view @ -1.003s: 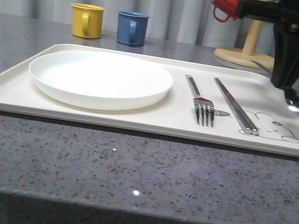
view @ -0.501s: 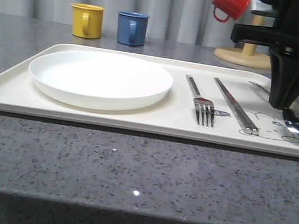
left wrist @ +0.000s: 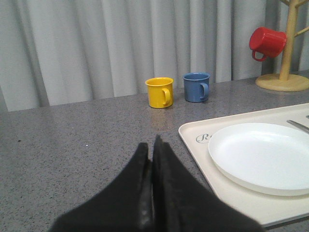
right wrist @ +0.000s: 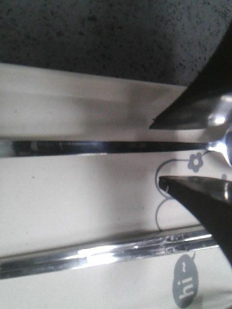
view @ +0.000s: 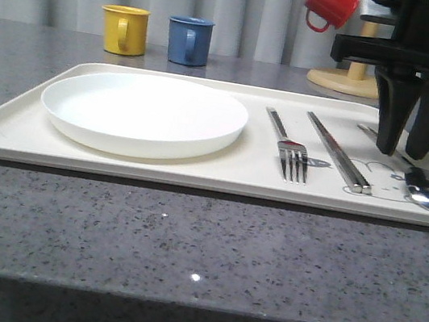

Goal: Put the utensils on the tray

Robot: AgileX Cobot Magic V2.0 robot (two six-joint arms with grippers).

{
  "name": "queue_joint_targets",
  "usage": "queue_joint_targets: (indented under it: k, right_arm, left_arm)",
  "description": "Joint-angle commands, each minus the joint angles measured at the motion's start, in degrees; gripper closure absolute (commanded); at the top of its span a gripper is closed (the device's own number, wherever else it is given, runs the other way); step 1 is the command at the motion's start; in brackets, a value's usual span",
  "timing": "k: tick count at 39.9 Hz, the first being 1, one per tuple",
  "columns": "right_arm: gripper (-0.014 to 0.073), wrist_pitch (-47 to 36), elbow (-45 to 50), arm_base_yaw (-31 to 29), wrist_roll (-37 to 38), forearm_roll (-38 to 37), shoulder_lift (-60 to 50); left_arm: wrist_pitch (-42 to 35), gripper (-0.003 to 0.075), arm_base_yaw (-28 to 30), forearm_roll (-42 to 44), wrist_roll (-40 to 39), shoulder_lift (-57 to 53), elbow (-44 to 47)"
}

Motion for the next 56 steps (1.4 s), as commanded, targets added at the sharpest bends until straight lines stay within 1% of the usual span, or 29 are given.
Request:
queue_joint_targets:
  k: [1, 6, 8, 11, 13, 16, 18, 24, 30, 37, 40, 44, 47, 52, 56]
  right_arm:
    - [0.0305, 2.44, -2.58, -0.08, -0.07, 0.00, -3.67]
    - [0.0310, 2.62, -5.98, -0.08, -1.33, 0.00, -7.06]
    - [0.0337, 2.61, -7.03, -0.08, -2.18, 0.00, -8.97]
    - [0.0426, 2.50, -8.08, -0.08, -4.06, -0.37, -12.03]
    - [0.0517, 1.79, -7.99, -0.08, -5.69, -0.55, -14.43]
    - [0.0622, 0.01, -6.90, -0.08, -8.60, -1.07, -18.09]
    - [0.0668, -1.60, -5.57, -0.08, -10.47, -1.08, -20.58]
    - [0.0662, -11.28, 4.47, -0.08, -14.16, -1.08, -29.83]
    - [0.0662, -23.96, 20.17, -0.08, -14.29, -1.08, -40.64]
    - [0.0662, -41.43, 40.51, -0.08, -15.83, -2.21, -56.01]
    - [0.0662, -46.96, 48.55, -0.08, -15.83, -2.37, -63.24]
    - [0.0662, -50.18, 56.34, -0.08, -15.83, -2.37, -72.34]
    - [0.0662, -50.47, 60.49, -0.08, -15.83, -2.37, -78.83]
    - [0.0662, -50.47, 64.29, -0.08, -15.83, -2.37, -86.98]
    - [0.0662, -50.26, 65.41, -0.08, -15.83, -2.37, -90.76]
  left_arm:
    - [-4.93, 0.0738, -0.09, -0.54, -0.43, 0.58, -1.37]
    - [-4.93, 0.0738, -0.09, -0.54, -0.43, 0.58, -1.37]
    - [-4.93, 0.0738, -0.09, -0.54, -0.43, 0.58, -1.37]
    - [-4.93, 0.0738, -0.09, -0.54, -0.43, 0.58, -1.37]
    - [-4.93, 0.0738, -0.09, -0.54, -0.43, 0.58, -1.37]
    - [-4.93, 0.0738, -0.09, -0.54, -0.43, 0.58, -1.37]
    - [-4.93, 0.0738, -0.09, -0.54, -0.43, 0.58, -1.37]
    - [-4.93, 0.0738, -0.09, -0.54, -0.43, 0.58, -1.37]
    - [-4.93, 0.0738, -0.09, -0.54, -0.43, 0.58, -1.37]
    - [-4.93, 0.0738, -0.09, -0.54, -0.43, 0.58, -1.37]
    - [-4.93, 0.0738, -0.09, -0.54, -0.43, 0.58, -1.37]
    - [-4.93, 0.0738, -0.09, -0.54, -0.43, 0.58, -1.37]
    - [-4.93, 0.0738, -0.09, -0.54, -0.43, 0.58, -1.37]
    - [-4.93, 0.0738, -0.09, -0.54, -0.43, 0.58, -1.37]
    - [-4.93, 0.0738, -0.09, -0.54, -0.43, 0.58, -1.37]
